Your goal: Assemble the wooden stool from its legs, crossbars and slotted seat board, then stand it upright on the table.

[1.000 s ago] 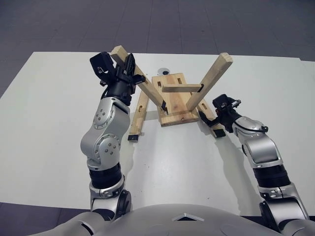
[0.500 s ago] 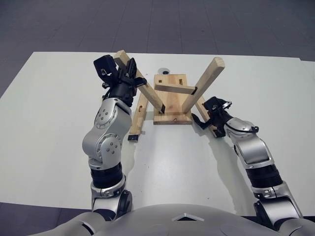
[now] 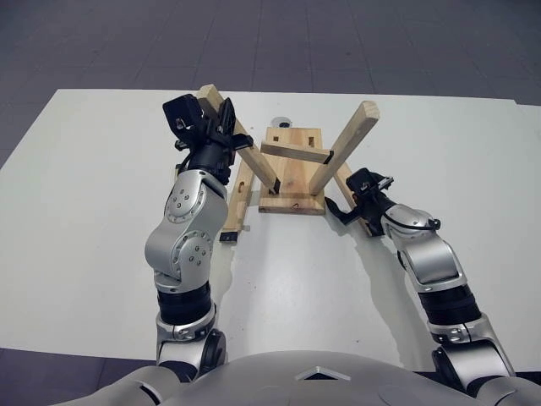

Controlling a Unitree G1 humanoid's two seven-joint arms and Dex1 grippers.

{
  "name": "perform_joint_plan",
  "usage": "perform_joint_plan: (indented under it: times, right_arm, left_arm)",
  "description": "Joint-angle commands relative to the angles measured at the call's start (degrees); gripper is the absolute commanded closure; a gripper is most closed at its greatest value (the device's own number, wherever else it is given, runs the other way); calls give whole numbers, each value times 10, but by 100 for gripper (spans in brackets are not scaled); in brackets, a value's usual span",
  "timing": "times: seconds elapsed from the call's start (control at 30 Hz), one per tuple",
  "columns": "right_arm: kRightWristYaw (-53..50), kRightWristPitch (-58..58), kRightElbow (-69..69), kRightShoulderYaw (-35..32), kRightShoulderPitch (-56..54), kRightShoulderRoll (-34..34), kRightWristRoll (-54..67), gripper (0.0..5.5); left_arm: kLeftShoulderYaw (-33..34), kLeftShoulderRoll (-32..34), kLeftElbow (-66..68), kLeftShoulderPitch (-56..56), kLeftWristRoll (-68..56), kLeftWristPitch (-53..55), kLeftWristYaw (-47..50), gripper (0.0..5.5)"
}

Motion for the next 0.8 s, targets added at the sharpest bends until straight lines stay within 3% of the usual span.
perform_joint_plan:
  times: [0.03,0.53,0.8]
  right_arm:
    - [-2,-3,6,-2,-2,2,-4,10]
    - [-8,-3,-2,-20,-17,-6,-6,10]
    - [-36,-20,-28,-114,-110,-15,12,10]
  left_arm:
    - [2,-10,12,20,17,-3,1,446]
    - [-31,-3,30,52,62,-21,1,446]
    - [-50,-6,55,67,83,-51,2,446]
